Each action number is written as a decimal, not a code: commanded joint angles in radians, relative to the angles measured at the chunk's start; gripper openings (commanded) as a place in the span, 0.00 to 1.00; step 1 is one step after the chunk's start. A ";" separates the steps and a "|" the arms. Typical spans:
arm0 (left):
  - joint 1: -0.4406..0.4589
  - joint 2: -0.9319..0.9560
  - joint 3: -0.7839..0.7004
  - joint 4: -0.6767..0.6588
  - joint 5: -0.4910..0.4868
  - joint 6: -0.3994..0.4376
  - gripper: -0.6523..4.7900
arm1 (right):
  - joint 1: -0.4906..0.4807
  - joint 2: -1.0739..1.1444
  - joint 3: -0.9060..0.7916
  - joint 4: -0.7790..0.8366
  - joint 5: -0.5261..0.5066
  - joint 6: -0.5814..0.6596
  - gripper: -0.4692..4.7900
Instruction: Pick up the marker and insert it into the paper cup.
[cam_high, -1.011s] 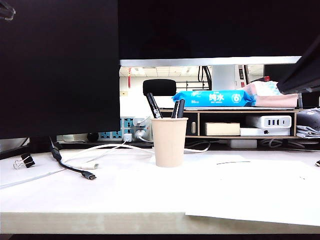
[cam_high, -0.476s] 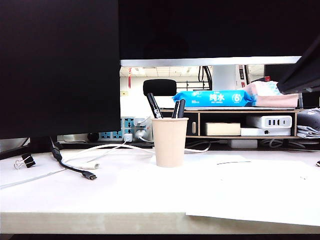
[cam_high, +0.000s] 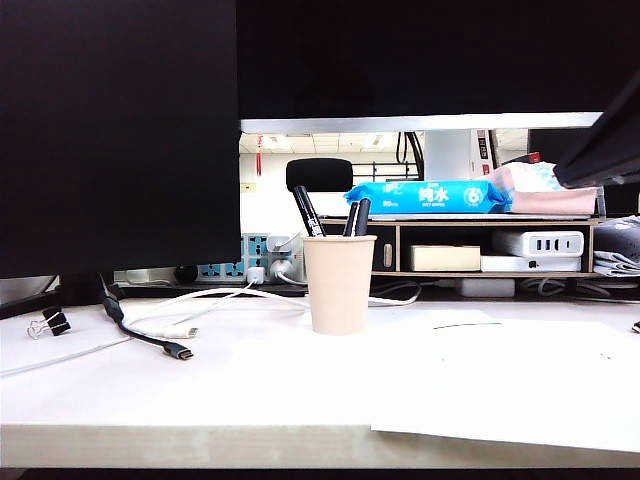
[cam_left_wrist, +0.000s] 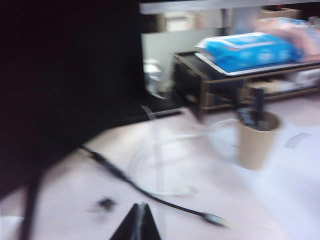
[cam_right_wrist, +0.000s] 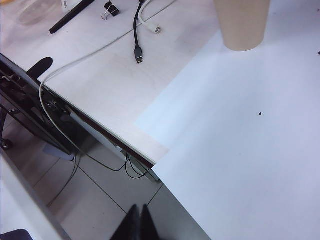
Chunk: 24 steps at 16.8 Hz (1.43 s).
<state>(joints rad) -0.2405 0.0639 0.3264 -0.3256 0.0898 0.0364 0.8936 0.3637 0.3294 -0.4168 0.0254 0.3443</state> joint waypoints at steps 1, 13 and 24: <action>0.081 -0.030 -0.062 0.118 0.001 -0.019 0.11 | 0.001 -0.001 0.003 0.018 -0.002 0.003 0.09; 0.181 -0.060 -0.264 0.287 -0.004 -0.040 0.11 | 0.001 -0.001 0.003 0.018 -0.002 0.003 0.09; 0.224 -0.060 -0.317 0.344 -0.068 -0.108 0.11 | 0.001 -0.001 0.003 0.018 -0.002 0.003 0.09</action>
<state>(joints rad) -0.0177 0.0036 0.0082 0.0040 0.0227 -0.0689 0.8936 0.3637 0.3294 -0.4168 0.0254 0.3443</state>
